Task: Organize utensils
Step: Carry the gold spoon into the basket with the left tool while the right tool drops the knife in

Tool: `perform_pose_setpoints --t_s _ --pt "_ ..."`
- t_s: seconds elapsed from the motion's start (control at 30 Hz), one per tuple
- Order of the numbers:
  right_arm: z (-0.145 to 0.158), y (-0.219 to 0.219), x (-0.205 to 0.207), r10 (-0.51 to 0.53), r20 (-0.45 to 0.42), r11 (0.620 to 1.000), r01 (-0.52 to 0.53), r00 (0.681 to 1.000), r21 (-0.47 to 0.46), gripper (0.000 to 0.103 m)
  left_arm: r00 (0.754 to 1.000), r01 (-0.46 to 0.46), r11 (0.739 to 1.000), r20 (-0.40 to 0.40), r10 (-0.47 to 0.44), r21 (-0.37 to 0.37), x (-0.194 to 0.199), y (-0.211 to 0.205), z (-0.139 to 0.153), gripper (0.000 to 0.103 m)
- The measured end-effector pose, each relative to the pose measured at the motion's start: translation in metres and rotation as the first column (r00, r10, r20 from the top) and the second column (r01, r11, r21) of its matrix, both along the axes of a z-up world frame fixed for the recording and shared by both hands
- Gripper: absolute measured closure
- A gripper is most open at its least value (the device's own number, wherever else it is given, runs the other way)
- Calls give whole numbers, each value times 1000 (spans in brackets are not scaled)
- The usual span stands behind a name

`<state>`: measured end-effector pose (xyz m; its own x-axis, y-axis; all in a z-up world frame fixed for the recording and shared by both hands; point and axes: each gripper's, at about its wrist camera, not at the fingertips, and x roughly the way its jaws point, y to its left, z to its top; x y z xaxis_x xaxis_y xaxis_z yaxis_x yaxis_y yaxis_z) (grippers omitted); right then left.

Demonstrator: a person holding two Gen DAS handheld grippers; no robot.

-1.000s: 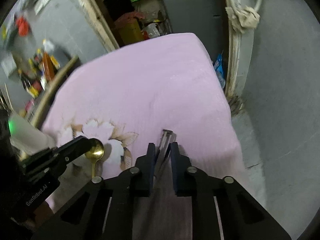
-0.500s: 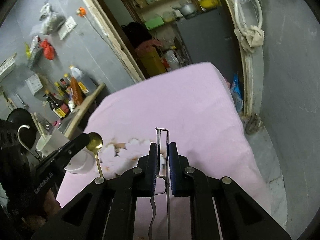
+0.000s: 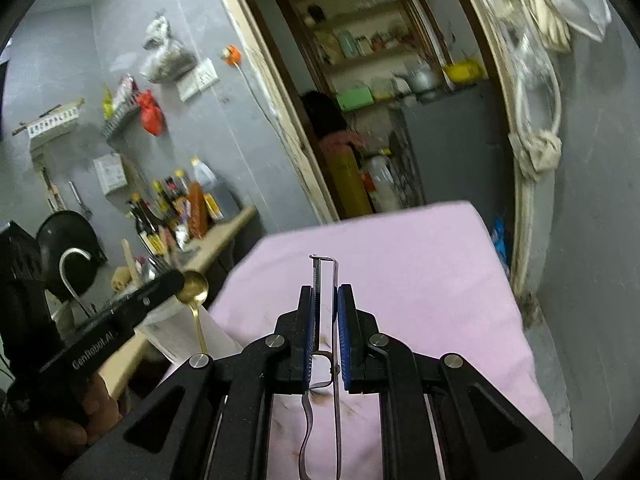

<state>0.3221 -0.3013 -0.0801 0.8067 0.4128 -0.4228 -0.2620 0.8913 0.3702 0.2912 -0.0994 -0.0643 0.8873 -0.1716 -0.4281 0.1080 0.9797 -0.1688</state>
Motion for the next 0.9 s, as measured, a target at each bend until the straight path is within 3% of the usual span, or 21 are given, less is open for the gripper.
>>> perform_pose_setpoints --t_s 0.3,0.57,0.73,0.9 --pt "74 65 -4 64 176 998 -66 982 4 93 994 -85 996 76 84 3 -20 53 48 101" --pt "126 125 0 114 306 990 -134 945 47 93 968 -196 980 159 196 -13 -37 122 96 101" --pt "123 156 11 93 332 991 -121 939 63 93 931 -310 951 202 303 4 -35 171 107 101" --pt "100 178 25 82 288 995 -95 954 29 93 903 -393 919 204 379 32 -21 207 92 101"
